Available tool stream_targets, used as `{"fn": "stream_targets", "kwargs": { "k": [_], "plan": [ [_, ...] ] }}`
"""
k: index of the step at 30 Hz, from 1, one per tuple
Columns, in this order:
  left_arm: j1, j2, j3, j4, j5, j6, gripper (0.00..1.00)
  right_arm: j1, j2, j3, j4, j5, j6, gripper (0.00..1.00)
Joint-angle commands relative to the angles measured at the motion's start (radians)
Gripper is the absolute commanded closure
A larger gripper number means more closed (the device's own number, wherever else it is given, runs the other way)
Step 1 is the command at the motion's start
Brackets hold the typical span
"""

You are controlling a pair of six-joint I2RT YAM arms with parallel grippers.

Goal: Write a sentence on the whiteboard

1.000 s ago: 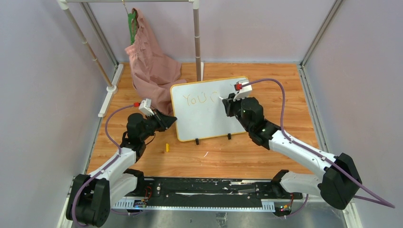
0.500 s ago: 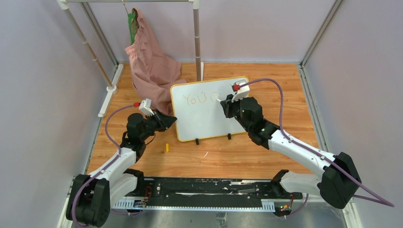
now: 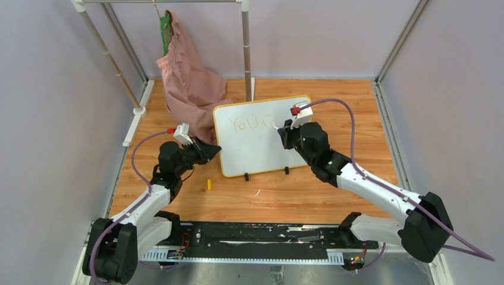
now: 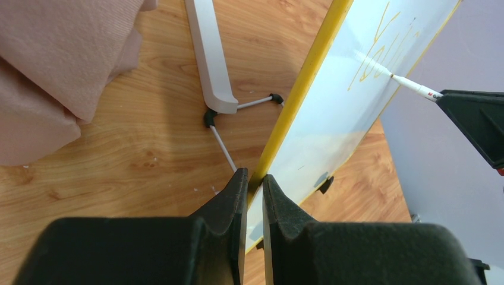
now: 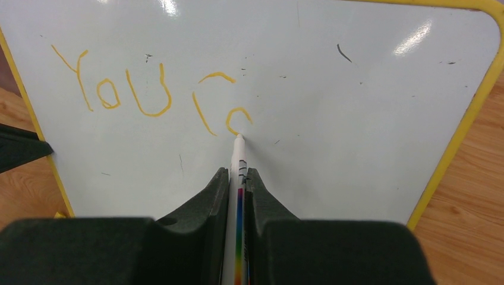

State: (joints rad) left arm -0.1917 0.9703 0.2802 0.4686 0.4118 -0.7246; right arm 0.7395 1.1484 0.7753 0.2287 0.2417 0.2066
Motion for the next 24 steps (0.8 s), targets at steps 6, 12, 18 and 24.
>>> {"fn": "stream_targets", "kwargs": {
  "k": [6,12,18,24],
  "plan": [
    [-0.006,-0.021,-0.003,0.028,0.002,0.003,1.00,-0.006,-0.018,0.024,-0.038,0.068,-0.028,1.00],
    [-0.006,-0.022,-0.004,0.028,0.002,0.003,1.00,-0.008,-0.040,0.026,-0.017,0.063,-0.027,1.00],
    [-0.006,-0.023,-0.004,0.028,0.002,0.004,1.00,-0.007,-0.068,0.037,0.003,0.035,-0.024,1.00],
    [-0.006,-0.023,-0.002,0.028,0.004,0.003,1.00,-0.009,-0.042,0.063,-0.002,0.042,-0.036,1.00]
  ]
}}
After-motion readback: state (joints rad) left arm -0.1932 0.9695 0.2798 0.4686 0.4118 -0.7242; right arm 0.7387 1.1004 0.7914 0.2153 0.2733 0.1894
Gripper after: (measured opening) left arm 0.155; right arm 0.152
